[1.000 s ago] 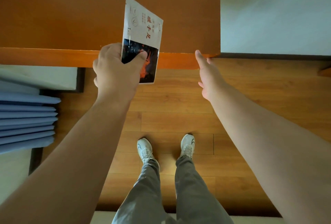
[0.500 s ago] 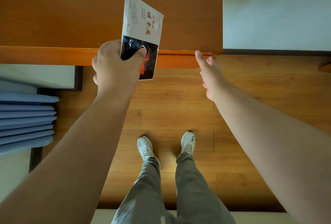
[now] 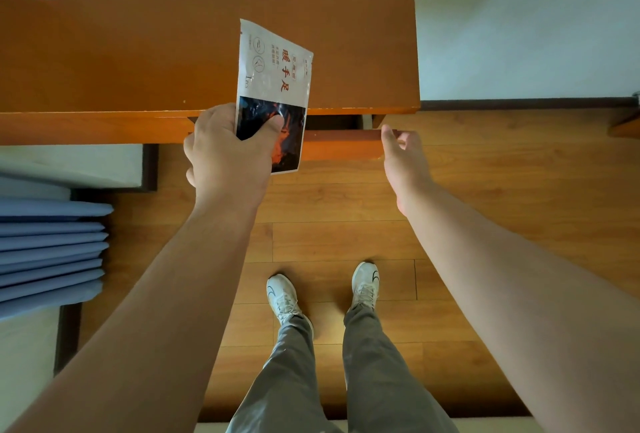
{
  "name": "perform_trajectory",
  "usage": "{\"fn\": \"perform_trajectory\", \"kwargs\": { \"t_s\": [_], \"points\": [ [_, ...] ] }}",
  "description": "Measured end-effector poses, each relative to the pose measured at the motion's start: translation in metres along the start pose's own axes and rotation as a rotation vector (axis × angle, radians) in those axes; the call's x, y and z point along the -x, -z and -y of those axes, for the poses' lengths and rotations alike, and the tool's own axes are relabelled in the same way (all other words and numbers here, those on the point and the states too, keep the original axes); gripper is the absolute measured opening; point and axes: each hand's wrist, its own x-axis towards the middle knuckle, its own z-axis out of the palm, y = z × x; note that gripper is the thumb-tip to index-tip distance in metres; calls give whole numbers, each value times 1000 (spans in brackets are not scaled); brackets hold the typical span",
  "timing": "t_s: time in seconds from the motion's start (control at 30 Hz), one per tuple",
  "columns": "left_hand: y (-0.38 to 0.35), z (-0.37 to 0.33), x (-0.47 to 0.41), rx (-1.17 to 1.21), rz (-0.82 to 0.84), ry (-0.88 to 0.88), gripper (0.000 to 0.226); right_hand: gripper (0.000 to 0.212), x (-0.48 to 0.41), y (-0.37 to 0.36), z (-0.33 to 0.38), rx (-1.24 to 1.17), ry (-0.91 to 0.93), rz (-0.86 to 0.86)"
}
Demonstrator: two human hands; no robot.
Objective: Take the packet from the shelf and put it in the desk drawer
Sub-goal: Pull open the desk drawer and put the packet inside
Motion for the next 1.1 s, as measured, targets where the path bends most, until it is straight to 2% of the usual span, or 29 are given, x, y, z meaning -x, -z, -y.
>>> {"fn": "perform_trajectory", "kwargs": {
  "t_s": [0.17,0.27,0.43,0.57,0.67,0.77,0.8,0.87,1.0,1.1],
  "points": [
    [0,4,5,-9,5,19,55,32,2,-1,-1,-47,-84,-41],
    [1,4,8,6,8,31,55,23,10,-2,-6,-103,-116,-63],
    [2,6,9,25,32,36,20,22,23,-2,-19,-116,-149,-80],
    [3,8,13,43,42,42,17,31,31,-1,-23,-91,-168,-62],
    [5,5,15,78,42,49,19,56,37,-4,-28,95,-17,-174],
    [8,-2,17,119,52,56,31,60,55,-6,-20,223,298,-248],
    [9,-6,19,123,60,54,39,59,60,-6,-14,204,372,-217],
    [12,-13,23,136,77,62,45,60,71,-9,0,92,398,-72],
    [15,-19,27,200,137,124,23,72,85,-17,22,-145,267,275],
    [16,-18,29,241,192,166,20,58,88,-22,28,-323,161,393]
  ]
}}
